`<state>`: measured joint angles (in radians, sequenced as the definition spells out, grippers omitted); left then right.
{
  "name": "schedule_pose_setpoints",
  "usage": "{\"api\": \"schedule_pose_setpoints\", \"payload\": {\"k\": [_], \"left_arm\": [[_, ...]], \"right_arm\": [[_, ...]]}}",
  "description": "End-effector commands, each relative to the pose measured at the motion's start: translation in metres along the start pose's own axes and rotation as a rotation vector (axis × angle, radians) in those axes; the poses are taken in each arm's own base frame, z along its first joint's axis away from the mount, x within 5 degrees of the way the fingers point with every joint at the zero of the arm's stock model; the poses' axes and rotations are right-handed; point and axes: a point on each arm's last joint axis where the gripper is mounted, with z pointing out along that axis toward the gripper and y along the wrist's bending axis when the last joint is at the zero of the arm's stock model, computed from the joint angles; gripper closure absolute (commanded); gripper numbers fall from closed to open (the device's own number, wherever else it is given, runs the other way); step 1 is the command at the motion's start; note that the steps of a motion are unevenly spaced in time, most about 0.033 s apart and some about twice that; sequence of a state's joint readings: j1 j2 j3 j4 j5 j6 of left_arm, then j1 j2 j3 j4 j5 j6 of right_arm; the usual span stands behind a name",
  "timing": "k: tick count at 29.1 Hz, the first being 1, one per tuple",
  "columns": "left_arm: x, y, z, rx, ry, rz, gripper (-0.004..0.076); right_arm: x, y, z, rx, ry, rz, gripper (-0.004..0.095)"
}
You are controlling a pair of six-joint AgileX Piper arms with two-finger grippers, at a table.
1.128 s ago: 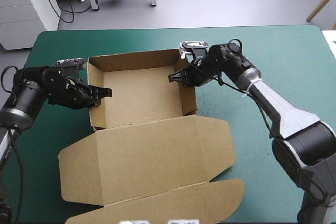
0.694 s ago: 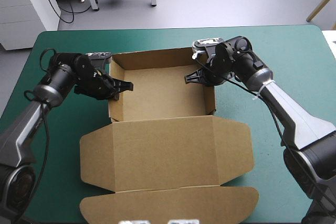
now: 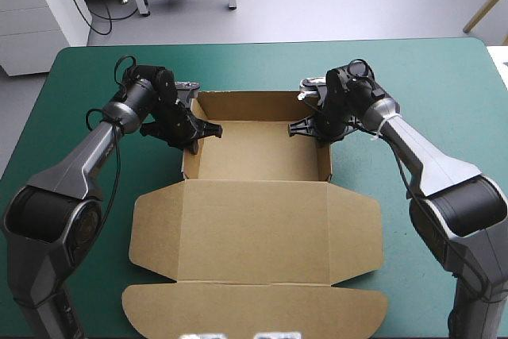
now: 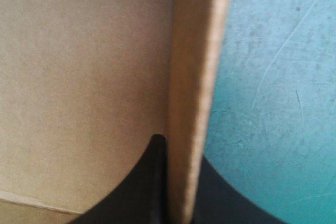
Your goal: Fold the box
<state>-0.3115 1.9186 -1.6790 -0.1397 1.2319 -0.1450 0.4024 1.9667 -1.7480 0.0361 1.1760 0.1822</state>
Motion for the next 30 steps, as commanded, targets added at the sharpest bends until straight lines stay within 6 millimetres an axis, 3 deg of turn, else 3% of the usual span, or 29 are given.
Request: {"api": "schedule_pose_setpoints", "payload": {"k": [1, 3, 5, 8, 11, 15, 19, 25, 30], "left_arm": [[-0.005, -0.008, -0.035, 0.045, -0.155, 0.062, 0.0649], [-0.005, -0.009, -0.035, 0.045, -0.154, 0.079, 0.0566], [-0.004, -0.009, -0.034, 0.046, -0.149, 0.086, 0.0402], [-0.004, -0.009, -0.034, 0.044, -0.146, 0.112, 0.0222], [-0.003, -0.009, -0.034, 0.039, -0.139, 0.167, 0.0097], [-0.003, -0.008, -0.035, 0.037, -0.143, 0.184, 0.0080], [-0.005, -0.010, -0.045, 0.038, -0.175, 0.190, 0.0081], [-0.010, -0.017, -0.087, 0.046, -0.255, 0.213, 0.0081], [-0.011, -0.021, -0.128, 0.037, -0.362, 0.234, 0.0086]], "right_arm": [[0.001, 0.002, -0.028, -0.010, -0.045, -0.072, 0.0872], [0.001, 0.001, -0.028, -0.001, -0.048, -0.075, 0.0766], [0.000, -0.001, -0.028, 0.025, -0.052, -0.085, 0.0532], [-0.001, -0.006, -0.029, 0.081, -0.065, -0.023, 0.0356], [-0.001, -0.007, -0.029, 0.094, -0.068, -0.007, 0.0301], [-0.003, -0.007, -0.034, 0.089, -0.086, -0.010, 0.0303], [-0.009, -0.004, -0.056, 0.063, -0.155, -0.024, 0.0304], [-0.012, -0.001, -0.103, 0.033, -0.292, -0.041, 0.0304], [-0.004, -0.001, -0.135, 0.020, -0.366, -0.040, 0.0304]]}}
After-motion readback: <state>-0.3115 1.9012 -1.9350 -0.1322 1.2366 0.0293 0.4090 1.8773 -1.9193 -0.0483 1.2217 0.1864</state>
